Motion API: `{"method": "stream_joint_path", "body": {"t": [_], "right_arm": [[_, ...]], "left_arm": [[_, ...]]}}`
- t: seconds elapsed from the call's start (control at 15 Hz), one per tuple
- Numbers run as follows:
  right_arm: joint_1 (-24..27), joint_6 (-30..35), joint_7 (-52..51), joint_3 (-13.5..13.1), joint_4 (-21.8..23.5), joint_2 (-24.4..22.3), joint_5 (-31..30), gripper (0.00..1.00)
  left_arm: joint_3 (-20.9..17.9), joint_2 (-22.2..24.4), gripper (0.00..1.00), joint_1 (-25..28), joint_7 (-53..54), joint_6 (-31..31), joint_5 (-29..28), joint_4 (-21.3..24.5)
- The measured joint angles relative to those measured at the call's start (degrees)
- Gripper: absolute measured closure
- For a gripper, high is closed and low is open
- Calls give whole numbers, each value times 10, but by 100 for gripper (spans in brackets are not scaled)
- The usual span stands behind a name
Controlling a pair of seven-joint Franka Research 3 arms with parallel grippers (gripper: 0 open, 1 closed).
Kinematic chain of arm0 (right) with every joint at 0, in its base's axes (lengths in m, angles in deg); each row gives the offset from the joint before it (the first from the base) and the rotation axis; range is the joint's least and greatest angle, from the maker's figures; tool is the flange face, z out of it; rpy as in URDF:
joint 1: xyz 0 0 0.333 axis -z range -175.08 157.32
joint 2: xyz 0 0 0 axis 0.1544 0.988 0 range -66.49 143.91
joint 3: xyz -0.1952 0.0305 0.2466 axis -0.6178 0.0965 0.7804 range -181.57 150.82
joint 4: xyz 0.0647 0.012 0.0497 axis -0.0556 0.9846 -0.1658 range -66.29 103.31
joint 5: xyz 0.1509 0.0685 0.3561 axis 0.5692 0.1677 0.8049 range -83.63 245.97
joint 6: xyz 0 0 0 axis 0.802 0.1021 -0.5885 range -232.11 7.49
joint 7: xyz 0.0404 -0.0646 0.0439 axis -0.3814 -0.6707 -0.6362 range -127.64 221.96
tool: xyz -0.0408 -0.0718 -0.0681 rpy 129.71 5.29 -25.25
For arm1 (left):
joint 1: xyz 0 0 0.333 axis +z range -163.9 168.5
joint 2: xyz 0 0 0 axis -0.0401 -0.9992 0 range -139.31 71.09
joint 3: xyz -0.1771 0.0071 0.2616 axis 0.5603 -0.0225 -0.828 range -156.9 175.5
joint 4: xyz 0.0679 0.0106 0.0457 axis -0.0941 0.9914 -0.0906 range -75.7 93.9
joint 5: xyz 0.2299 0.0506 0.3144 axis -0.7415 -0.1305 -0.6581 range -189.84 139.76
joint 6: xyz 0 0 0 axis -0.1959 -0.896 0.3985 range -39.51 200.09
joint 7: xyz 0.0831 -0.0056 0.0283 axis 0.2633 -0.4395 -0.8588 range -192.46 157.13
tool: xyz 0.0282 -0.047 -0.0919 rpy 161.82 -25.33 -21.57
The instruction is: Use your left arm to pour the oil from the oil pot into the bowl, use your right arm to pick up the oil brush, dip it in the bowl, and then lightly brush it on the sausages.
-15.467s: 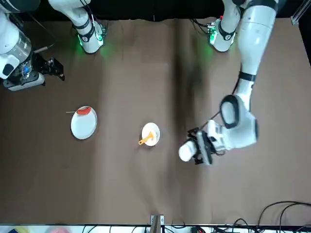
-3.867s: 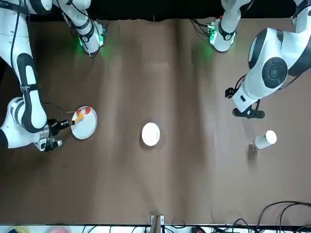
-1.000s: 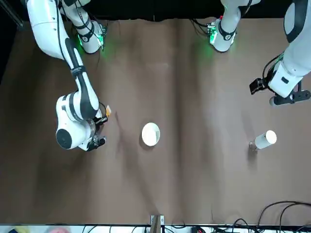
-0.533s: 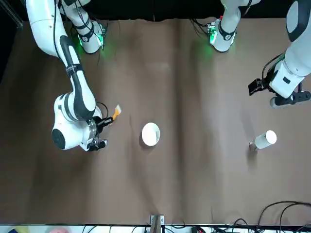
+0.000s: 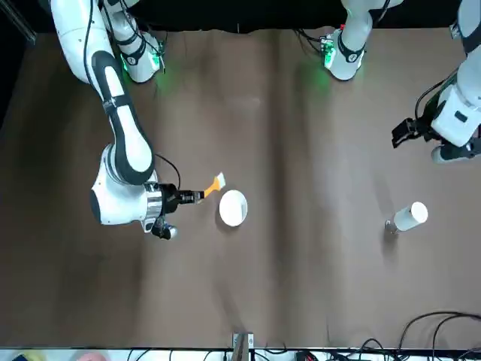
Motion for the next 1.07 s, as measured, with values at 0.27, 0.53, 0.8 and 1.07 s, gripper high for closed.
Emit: {"method": "stream_joint_path", "body": {"t": [0.27, 0.53, 0.8, 1.07], "right_arm": [[-36, -153, 2, 1, 65, 6, 78, 96], [-58, -229, 5, 1, 103, 6, 92, 96], [-62, -233, 6, 1, 104, 6, 94, 96], [-71, -261, 8, 1, 105, 6, 95, 96]], "left_arm": [[1, 15, 1, 13, 6, -11, 1, -12], [5, 35, 1, 12, 6, -33, 1, -12], [14, 57, 1, 10, 3, -61, 1, -13], [21, 59, 1, 10, 0, -67, 1, -11]]}}
